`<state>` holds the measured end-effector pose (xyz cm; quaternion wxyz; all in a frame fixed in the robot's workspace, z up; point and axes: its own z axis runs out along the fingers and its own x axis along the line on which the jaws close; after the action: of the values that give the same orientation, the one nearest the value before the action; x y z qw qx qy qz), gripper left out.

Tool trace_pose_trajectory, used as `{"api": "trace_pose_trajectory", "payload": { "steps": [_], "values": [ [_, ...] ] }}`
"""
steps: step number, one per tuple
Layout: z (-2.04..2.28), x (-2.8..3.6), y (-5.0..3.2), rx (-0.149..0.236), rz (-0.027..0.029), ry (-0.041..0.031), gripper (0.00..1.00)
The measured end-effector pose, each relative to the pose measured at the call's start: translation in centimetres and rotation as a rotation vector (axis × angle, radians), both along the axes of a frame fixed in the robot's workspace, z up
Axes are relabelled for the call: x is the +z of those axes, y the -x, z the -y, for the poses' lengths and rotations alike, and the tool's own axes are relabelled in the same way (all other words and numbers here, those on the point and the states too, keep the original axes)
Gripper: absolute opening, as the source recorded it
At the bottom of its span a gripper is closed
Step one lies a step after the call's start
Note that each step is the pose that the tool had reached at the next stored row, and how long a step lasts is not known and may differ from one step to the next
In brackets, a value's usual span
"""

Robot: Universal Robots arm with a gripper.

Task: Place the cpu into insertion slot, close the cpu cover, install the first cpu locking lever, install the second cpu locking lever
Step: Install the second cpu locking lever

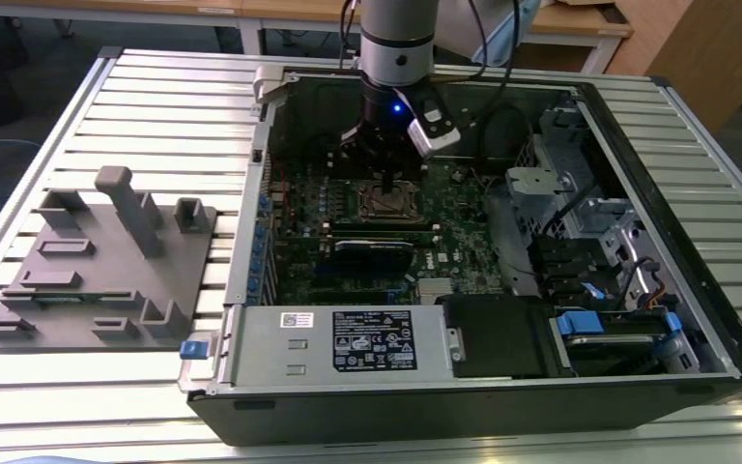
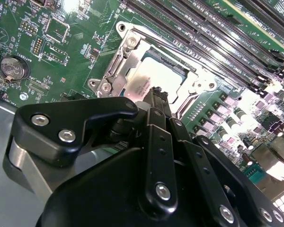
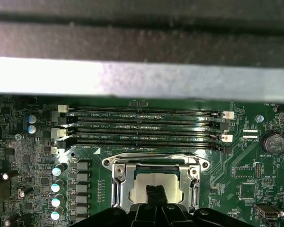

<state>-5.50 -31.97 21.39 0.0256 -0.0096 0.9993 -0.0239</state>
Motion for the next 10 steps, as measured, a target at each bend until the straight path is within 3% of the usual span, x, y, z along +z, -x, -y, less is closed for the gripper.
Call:
{"api": "trace_pose_trajectory", "payload": {
  "steps": [10],
  "values": [
    [0.00, 0.24, 0.00, 0.000, 0.0000, 0.0000, 0.10]
  ]
}}
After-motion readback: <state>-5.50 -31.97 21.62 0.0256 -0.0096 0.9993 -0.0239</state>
